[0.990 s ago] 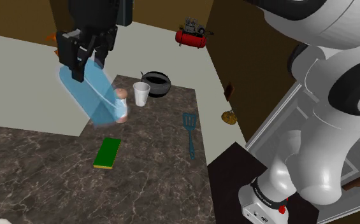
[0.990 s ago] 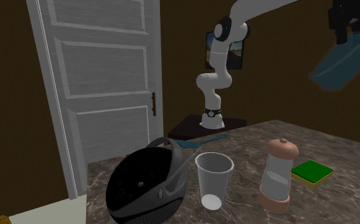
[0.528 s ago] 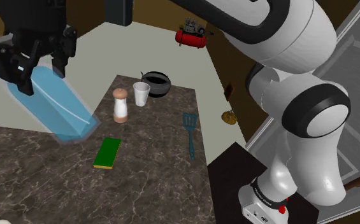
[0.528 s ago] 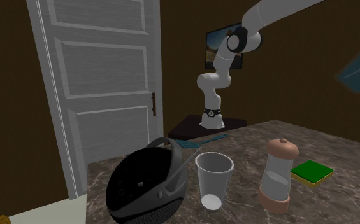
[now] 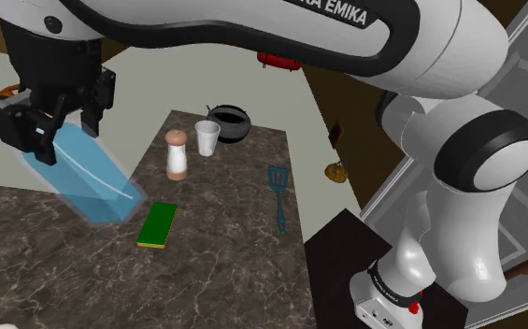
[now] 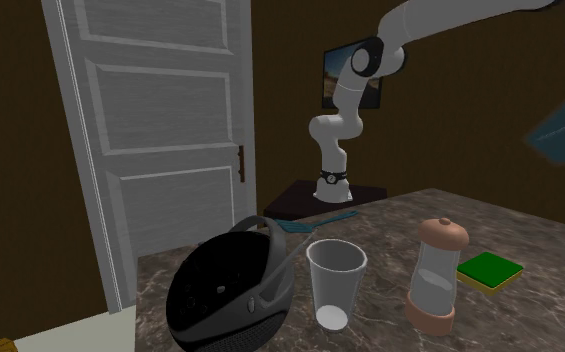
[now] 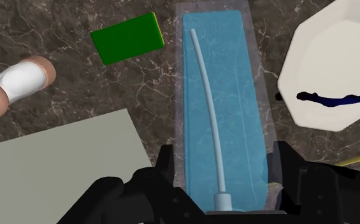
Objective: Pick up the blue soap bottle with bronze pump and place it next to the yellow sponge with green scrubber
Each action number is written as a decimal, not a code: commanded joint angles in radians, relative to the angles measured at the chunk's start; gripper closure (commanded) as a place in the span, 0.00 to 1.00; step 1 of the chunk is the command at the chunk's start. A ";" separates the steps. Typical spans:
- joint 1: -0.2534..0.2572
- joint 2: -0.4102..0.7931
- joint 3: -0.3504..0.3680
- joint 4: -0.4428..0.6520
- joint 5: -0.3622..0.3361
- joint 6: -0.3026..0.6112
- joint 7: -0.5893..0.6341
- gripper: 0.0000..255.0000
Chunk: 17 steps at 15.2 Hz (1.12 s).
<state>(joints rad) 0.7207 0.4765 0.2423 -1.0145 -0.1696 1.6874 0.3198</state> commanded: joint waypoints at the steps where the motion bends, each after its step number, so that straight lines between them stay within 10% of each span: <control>1: -0.006 -0.016 0.001 -0.052 0.003 0.037 0.003 1.00; 17: -0.033 -0.069 -0.001 -0.351 0.009 0.282 0.020 1.00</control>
<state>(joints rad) 0.6872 0.4070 0.2419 -1.3546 -0.1598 1.9574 0.3375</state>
